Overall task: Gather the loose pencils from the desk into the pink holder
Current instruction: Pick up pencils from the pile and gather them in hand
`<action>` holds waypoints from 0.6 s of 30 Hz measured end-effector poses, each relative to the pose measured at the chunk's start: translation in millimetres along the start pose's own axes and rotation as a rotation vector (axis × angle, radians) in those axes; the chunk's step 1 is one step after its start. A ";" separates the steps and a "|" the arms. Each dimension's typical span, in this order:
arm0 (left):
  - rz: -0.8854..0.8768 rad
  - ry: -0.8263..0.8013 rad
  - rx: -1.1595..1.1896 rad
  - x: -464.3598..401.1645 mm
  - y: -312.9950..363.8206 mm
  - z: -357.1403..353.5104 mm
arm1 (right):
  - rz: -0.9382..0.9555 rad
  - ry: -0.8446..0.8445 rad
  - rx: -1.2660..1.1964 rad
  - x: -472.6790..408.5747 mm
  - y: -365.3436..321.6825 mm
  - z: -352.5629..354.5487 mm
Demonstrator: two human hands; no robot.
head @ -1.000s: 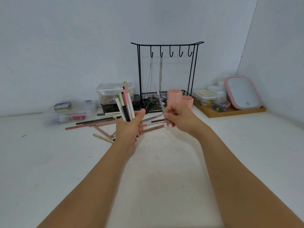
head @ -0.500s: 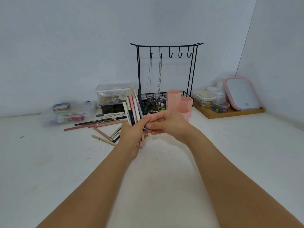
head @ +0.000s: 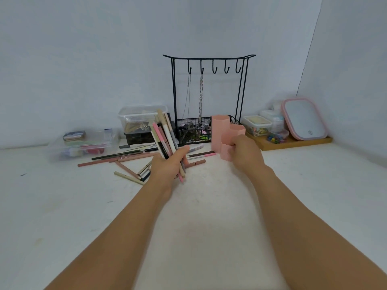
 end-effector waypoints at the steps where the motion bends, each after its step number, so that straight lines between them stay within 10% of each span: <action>1: 0.000 -0.017 0.001 0.0 -0.3 -0.4 | 0.002 -0.017 -0.013 1.3 -2.7 2.4; 8: 0.026 -0.154 -0.043 10.9 -4.2 -10.7 | 0.066 -0.243 0.013 18.6 -19.8 29.5; 12: 0.026 -0.186 -0.074 11.5 -7.4 -10.6 | 0.164 0.064 -0.307 32.9 -41.2 53.5; 18: -0.205 -0.262 -0.360 13.8 -8.0 -15.5 | 0.006 -0.337 -0.863 65.4 -93.0 37.8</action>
Point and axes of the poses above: each hand's wrist, its own x-axis away from the middle knuckle, its own z-axis out of the back of the hand, y = z × x, the point moved 1 cm from there along -x, towards the middle knuckle, and after that the axes turned 2 degrees about y, right-handed, at the moved point
